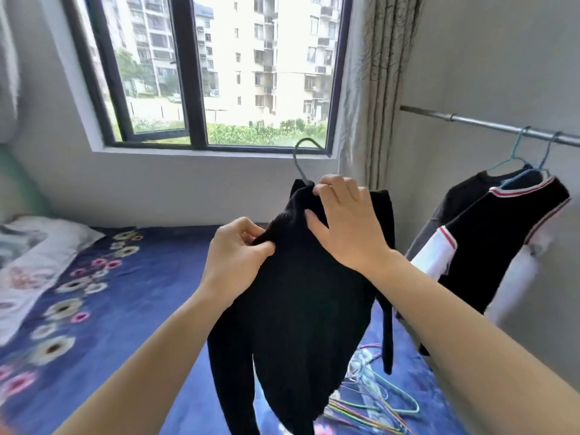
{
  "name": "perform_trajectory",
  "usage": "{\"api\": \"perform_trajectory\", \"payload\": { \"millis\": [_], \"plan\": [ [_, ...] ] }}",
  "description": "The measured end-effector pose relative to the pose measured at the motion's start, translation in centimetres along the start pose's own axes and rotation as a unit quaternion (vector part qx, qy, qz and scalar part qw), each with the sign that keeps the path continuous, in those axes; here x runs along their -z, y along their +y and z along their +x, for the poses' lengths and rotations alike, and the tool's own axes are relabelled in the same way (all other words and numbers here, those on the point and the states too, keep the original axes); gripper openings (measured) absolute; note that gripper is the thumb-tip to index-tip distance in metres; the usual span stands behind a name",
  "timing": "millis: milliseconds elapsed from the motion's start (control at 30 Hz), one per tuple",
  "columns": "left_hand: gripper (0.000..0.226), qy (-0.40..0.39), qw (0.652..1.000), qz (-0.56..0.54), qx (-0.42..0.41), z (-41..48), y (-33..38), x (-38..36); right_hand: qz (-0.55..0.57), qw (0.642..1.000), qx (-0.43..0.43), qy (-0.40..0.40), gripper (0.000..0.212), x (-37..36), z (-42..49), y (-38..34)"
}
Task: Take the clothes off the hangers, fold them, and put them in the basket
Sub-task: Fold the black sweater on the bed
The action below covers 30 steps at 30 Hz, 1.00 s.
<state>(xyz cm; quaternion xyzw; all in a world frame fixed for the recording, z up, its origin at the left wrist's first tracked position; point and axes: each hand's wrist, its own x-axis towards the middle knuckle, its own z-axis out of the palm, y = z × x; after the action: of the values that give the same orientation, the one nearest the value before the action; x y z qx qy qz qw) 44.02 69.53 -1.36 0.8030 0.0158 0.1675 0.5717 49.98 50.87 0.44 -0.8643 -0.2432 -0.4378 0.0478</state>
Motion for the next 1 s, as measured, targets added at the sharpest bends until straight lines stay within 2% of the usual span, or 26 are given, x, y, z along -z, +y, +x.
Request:
{"api": "perform_trajectory", "payload": {
  "millis": [133,267,333,400,467,533,567,633,667,700,733,767,800,867,967,1000],
  "plan": [
    [0.014,0.015,0.999,0.037,0.011,-0.3,-2.9,6.3,-0.018,0.994,0.110,-0.009,0.053,-2.6,1.6,-5.5],
    [0.016,0.040,0.998,0.042,0.036,-0.4,-5.1,10.4,-0.066,0.979,0.194,-0.004,0.029,-5.1,3.8,-9.5],
    [0.016,0.055,0.996,0.047,0.057,-0.5,-6.3,12.3,-0.049,0.971,0.233,-0.010,0.019,-6.5,4.4,-11.9],
    [0.016,0.072,0.993,0.045,0.079,-0.5,-7.5,13.6,0.020,0.970,0.241,-0.024,0.016,-7.7,4.3,-13.8],
    [0.017,0.102,0.989,0.034,0.101,-0.3,-8.9,15.4,0.141,0.964,0.219,-0.059,0.017,-8.9,4.3,-15.8],
    [0.016,0.130,0.984,0.029,0.121,0.0,-10.0,16.7,0.230,0.941,0.216,-0.120,0.015,-9.9,3.8,-17.6],
    [0.015,0.139,0.982,0.031,0.127,0.1,-10.4,17.1,0.238,0.932,0.220,-0.161,0.018,-10.5,3.5,-18.4],
    [0.014,0.150,0.980,0.039,0.127,0.4,-11.0,17.7,0.182,0.931,0.220,-0.228,0.030,-12.3,3.3,-19.5],
    [0.014,0.155,0.979,0.047,0.126,0.5,-11.3,17.8,0.163,0.933,0.187,-0.262,0.036,-13.0,3.6,-19.8],
    [0.014,0.159,0.978,0.057,0.124,0.8,-11.6,17.9,0.187,0.929,0.117,-0.299,0.036,-13.5,4.3,-20.1],
    [0.014,0.162,0.977,0.063,0.125,0.9,-11.9,17.7,0.260,0.905,0.024,-0.336,0.035,-13.9,5.0,-20.3],
    [0.015,0.166,0.976,0.066,0.128,1.2,-12.3,17.6,0.343,0.866,-0.057,-0.360,0.034,-14.7,5.9,-20.6],
    [0.015,0.170,0.975,0.064,0.129,1.3,-12.6,17.3,0.406,0.832,-0.115,-0.359,0.034,-15.2,6.6,-21.0],
    [0.016,0.174,0.975,0.062,0.126,1.3,-12.9,16.9,0.468,0.801,-0.178,-0.327,0.031,-15.8,7.9,-22.2],
    [0.018,0.178,0.974,0.067,0.121,1.6,-13.5,16.7,0.470,0.817,-0.237,-0.233,0.028,-16.8,9.1,-23.6],
    [0.018,0.180,0.974,0.070,0.121,1.8,-13.7,16.8,0.473,0.814,-0.250,-0.225,0.027,-17.2,9.5,-24.0]
  ]
}}
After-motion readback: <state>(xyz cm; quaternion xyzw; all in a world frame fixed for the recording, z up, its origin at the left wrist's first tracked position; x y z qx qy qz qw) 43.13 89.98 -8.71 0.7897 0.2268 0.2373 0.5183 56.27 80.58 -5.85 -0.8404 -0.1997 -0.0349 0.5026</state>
